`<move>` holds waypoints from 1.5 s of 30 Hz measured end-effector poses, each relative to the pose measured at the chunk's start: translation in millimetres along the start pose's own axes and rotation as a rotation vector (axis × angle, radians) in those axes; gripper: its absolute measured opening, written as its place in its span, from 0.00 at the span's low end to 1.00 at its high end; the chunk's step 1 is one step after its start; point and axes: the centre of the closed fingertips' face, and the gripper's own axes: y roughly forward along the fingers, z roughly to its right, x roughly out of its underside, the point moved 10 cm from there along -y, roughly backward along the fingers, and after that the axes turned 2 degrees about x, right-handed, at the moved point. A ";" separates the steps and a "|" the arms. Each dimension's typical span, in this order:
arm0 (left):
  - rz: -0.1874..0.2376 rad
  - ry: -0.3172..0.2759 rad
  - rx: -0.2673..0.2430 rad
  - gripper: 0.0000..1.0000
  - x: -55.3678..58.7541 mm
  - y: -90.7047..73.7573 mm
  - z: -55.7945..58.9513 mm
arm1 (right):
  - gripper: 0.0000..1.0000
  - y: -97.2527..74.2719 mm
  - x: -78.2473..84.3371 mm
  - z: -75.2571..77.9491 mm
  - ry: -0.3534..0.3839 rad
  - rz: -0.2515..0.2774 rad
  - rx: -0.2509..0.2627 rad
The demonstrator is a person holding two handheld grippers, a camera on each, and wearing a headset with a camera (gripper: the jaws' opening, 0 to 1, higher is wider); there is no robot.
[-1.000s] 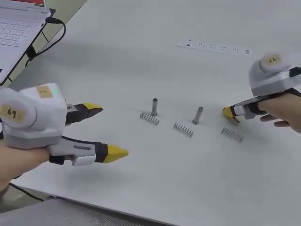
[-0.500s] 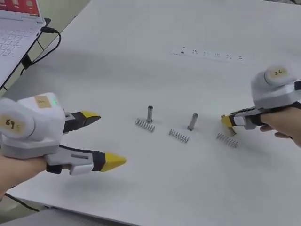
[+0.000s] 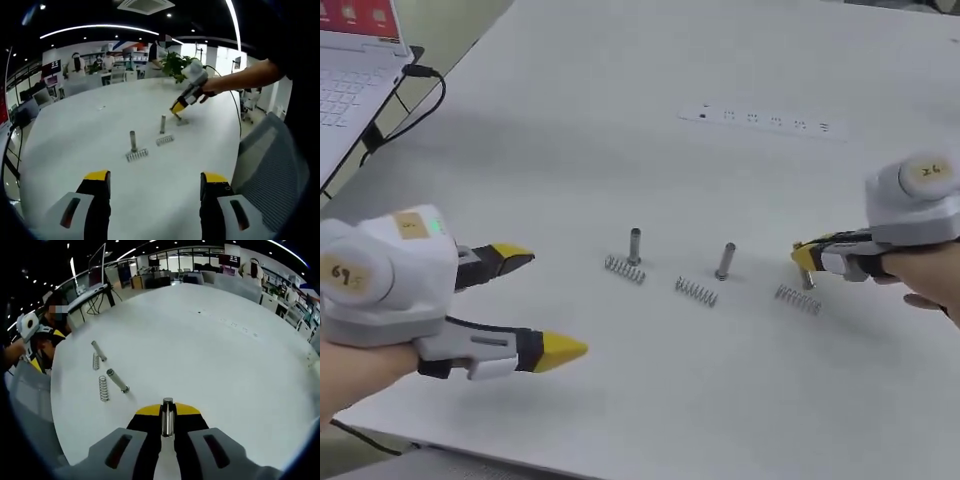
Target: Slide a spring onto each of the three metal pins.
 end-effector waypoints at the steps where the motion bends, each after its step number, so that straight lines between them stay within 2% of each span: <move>1: 0.000 -0.001 0.002 0.69 0.0 0.4 0.6 | 0.05 -1.3 -0.1 -0.3 -0.003 0.015 0.004; 18: 0.004 -0.002 0.003 0.69 0.9 -0.4 0.8 | 0.05 -8.1 3.8 -3.1 -0.018 0.078 0.018; 22: 0.004 0.002 0.001 0.70 0.7 -0.6 1.2 | 0.05 -11.7 7.8 -5.8 -0.042 0.091 0.024; 39: 0.009 0.005 0.008 0.69 0.1 0.1 4.1 | 0.06 -22.6 23.0 -10.5 -0.104 0.103 0.052; 45: 0.011 0.005 0.008 0.70 0.3 0.0 5.2 | 0.06 -22.0 22.1 -14.1 -0.160 0.099 0.061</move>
